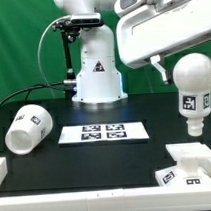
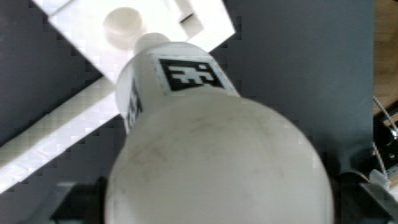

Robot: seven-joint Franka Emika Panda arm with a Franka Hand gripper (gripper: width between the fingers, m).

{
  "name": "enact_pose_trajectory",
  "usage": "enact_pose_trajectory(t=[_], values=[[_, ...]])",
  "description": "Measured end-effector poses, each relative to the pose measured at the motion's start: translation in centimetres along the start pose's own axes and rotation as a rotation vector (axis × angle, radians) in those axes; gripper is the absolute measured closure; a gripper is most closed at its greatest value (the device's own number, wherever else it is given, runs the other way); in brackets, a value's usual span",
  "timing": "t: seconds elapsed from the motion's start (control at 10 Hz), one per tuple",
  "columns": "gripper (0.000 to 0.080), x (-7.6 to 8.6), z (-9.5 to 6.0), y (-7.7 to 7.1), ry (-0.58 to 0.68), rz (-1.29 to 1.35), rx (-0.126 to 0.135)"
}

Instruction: Assemble lamp

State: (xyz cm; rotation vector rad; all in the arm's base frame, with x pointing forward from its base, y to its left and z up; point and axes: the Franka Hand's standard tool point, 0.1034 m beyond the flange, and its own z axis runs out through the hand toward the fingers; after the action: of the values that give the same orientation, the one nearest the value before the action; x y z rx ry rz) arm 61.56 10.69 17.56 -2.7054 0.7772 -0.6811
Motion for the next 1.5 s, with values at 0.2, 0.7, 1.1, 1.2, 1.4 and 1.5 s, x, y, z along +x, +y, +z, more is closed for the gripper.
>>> enact_pose_trajectory(t=[0.2, 0.7, 1.1, 1.2, 1.4, 1.5], values=[[0.0226, -0.4, 0.5, 0.3, -0.008, -0.008, -0.008], [0.0226, -0.5, 1.6, 1.8, -0.016, -0.03, -0.033], [0.0226, -0.8, 2.6, 2.8, -0.022, -0.045, -0.05], [0.0226, -1.0, 2.8, 3.0, -0.025, -0.045, -0.054], [0.0226, -1.7, 3.5, 3.2, -0.029, -0.051, -0.059], [0.0226, -1.4, 3.6, 3.2, -0.01, -0.056, -0.055]])
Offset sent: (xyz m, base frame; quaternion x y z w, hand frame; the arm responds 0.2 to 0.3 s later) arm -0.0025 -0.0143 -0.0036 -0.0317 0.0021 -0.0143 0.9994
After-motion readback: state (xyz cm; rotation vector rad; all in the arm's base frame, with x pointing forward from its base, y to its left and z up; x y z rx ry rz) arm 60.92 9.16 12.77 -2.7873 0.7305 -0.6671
